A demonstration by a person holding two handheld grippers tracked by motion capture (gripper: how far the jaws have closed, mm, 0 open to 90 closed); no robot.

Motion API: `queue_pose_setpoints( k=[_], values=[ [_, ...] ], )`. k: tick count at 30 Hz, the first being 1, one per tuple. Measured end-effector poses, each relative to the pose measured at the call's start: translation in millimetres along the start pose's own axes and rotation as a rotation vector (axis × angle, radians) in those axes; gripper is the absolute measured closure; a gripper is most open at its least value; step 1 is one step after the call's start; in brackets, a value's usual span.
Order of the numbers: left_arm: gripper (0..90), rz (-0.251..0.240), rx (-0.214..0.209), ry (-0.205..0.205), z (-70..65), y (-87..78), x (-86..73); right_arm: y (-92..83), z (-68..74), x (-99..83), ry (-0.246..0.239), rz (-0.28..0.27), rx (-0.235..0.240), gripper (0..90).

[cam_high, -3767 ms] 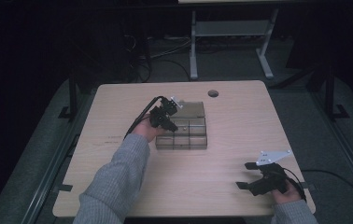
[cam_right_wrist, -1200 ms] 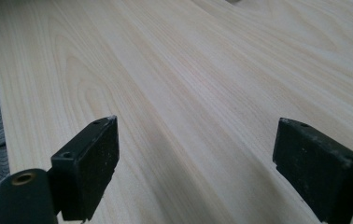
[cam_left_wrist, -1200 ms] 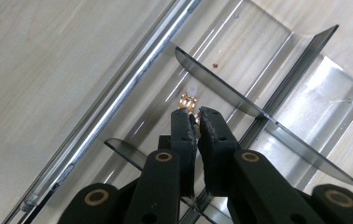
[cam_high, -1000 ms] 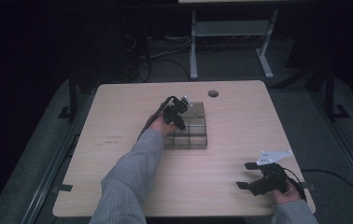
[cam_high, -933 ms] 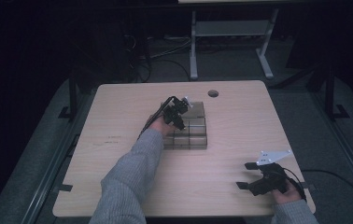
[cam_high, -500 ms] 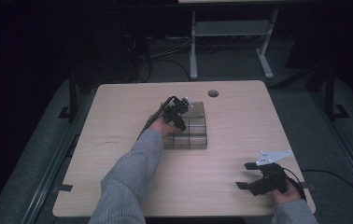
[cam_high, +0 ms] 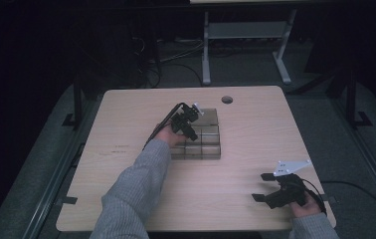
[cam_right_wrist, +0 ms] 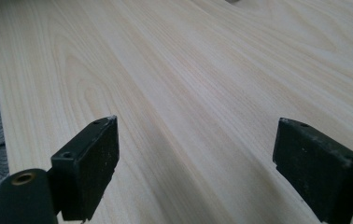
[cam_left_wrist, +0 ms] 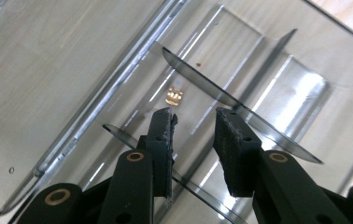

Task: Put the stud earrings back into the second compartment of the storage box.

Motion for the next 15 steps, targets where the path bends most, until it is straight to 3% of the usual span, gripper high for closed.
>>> queue_pose_setpoints(
  k=[6, 15],
  values=[
    [66.5, -0.017, -0.008, 0.017, -1.8, -13.6, -7.3, 0.0, 0.1, 0.2, 0.007, 0.002, -0.005, 14.5],
    [63.4, -0.047, -0.036, 0.006, -0.7, -29.7, -24.6, -0.7, -2.4, -1.6, 0.002, 0.002, -0.016, 14.4]
  ],
)
Point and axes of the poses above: each handheld gripper's, and its own axes: y roughly forward along the jaws, x roughly out of its top, z roughly to its left, the point moved 4 cm from there along y, roughly forward along the jaws, and after that the axes turned 15 degrees about -y, right-handed, at the moved point
